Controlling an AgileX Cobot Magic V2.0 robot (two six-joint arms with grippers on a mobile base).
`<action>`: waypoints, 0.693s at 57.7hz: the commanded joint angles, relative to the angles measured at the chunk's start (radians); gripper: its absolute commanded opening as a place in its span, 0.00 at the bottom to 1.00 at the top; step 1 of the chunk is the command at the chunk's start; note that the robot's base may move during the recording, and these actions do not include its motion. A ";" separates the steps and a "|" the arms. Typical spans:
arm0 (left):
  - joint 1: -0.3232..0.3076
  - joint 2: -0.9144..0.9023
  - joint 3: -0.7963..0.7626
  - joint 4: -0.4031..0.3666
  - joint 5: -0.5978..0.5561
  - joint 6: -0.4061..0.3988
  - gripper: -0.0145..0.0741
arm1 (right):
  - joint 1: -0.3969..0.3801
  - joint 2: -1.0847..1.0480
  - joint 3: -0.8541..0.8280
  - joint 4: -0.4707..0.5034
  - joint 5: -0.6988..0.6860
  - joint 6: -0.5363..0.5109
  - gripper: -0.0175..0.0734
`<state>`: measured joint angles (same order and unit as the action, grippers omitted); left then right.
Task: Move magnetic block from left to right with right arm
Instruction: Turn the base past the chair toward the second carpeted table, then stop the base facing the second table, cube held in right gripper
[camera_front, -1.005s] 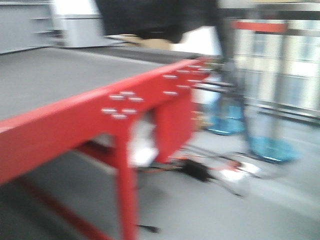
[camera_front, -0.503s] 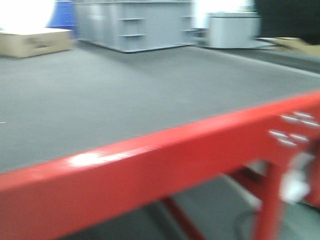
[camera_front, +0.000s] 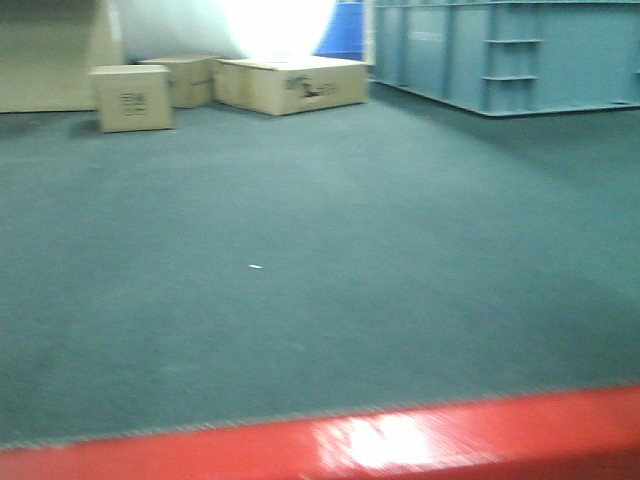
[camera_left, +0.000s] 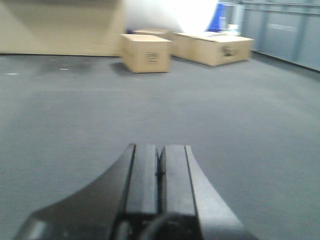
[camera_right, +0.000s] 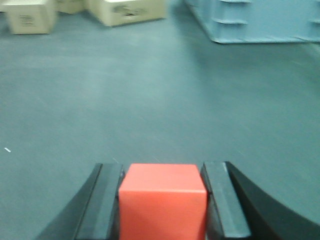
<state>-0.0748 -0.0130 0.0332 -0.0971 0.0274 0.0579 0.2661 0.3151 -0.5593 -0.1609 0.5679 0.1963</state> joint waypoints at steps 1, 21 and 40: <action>0.000 -0.009 0.008 -0.005 -0.084 -0.006 0.02 | -0.006 0.010 -0.028 -0.014 -0.087 -0.008 0.45; 0.000 -0.009 0.008 -0.005 -0.084 -0.006 0.02 | -0.006 0.010 -0.028 -0.014 -0.087 -0.008 0.45; 0.000 -0.009 0.008 -0.005 -0.084 -0.006 0.02 | -0.006 0.010 -0.028 -0.014 -0.087 -0.008 0.45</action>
<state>-0.0748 -0.0130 0.0332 -0.0971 0.0274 0.0579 0.2661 0.3151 -0.5593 -0.1609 0.5679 0.1963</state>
